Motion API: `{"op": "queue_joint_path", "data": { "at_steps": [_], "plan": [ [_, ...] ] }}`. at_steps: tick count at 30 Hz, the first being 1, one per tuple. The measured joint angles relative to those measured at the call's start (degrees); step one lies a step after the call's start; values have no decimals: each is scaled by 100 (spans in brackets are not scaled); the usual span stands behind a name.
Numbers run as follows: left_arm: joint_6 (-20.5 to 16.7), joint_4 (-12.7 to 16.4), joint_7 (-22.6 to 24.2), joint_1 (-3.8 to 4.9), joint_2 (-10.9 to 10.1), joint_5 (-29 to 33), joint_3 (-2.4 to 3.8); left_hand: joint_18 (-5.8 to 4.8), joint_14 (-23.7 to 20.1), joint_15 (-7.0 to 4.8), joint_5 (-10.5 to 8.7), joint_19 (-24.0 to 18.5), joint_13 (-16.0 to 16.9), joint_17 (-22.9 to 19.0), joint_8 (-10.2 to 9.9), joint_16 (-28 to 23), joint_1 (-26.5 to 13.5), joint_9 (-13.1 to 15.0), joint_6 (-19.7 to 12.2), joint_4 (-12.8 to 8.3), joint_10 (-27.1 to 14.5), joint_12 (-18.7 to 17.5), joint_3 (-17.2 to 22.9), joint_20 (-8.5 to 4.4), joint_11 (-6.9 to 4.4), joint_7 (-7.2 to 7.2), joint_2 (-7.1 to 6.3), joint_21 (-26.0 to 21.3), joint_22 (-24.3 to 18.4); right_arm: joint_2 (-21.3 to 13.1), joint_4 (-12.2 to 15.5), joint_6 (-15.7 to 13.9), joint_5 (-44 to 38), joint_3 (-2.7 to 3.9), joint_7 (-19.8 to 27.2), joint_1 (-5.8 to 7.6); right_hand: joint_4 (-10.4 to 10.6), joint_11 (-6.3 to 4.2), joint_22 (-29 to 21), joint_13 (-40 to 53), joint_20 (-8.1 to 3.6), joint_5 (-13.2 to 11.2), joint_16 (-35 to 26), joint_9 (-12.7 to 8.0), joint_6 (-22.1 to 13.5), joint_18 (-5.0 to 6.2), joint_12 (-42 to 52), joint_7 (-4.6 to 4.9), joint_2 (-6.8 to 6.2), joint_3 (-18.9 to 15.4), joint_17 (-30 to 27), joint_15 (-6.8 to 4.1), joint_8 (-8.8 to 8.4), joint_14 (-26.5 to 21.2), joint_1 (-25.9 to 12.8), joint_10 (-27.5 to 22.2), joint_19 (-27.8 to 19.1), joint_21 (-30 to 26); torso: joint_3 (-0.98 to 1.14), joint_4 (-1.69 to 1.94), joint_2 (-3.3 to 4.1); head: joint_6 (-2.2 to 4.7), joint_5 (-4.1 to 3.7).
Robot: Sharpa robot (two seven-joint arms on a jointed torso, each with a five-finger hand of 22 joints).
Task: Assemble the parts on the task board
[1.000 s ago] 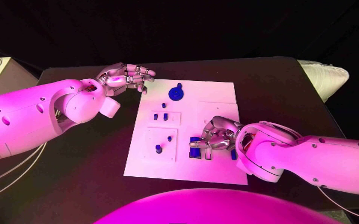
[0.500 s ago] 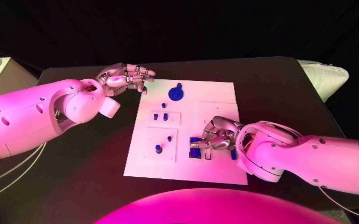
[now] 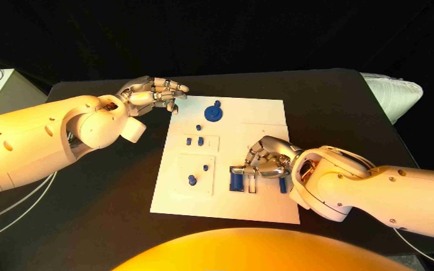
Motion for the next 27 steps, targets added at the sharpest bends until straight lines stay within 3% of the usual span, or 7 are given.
{"op": "queue_joint_path", "data": {
  "at_steps": [4,8,15,20,27],
  "plan": [
    [1,0,-1,0,0,0,0,0,0,0,0,0,0,0,0,0,0,0,0,0,0,0,0,0,0,0,0,0,0,-100,-1,-155,70,1,436,5,-35,0,0,0,29,56,0,-42,-73,0,-68,12,71,34,0,0,0,0,570,0,-29,-100,1,-2,-1,0,2],
    [1,0,0,0,1,-2,0,0,-13,13,0,0,0,0,0,0,0,0,0,0,0,31,0,0,0,0,0,0,0,-228,-31,-283,263,-1,939,39,-86,42,-1,0,58,-46,0,-120,-185,0,-159,62,97,219,0,26,-90,-16,1080,19,-68,-236,1,-2,-3,-1,-12],
    [-18,-7,35,0,14,-2,0,0,-20,20,0,0,0,0,19,0,0,0,0,0,0,35,0,0,0,0,0,0,-2,-636,-141,-322,960,0,1722,239,-131,167,-1,0,102,11,0,-307,-410,-1,-237,203,-62,395,5,123,-403,-2,1521,18,-144,-396,-4,2,-5,-1,-74],
    [-30,-9,68,-1,35,-2,0,0,-20,20,0,0,0,0,34,0,0,0,0,0,0,34,0,0,0,0,0,0,-5,-929,-202,-84,1265,-14,1972,308,-152,216,-2,0,153,44,-44,-378,-440,-1,-323,235,-143,453,4,166,-512,0,1687,10,-196,-547,-9,4,-7,-1,-124],
    [-36,-25,96,-1,58,-2,-2,0,-20,20,0,0,0,0,34,0,0,0,0,0,0,34,0,0,0,0,0,0,-4,-1256,-233,355,1228,-60,2025,305,-181,216,-3,0,153,11,-45,-390,-350,-1,-326,230,-204,517,4,166,-512,0,1809,10,-196,-563,-8,-7,-18,-1,-157]
  ]
}}
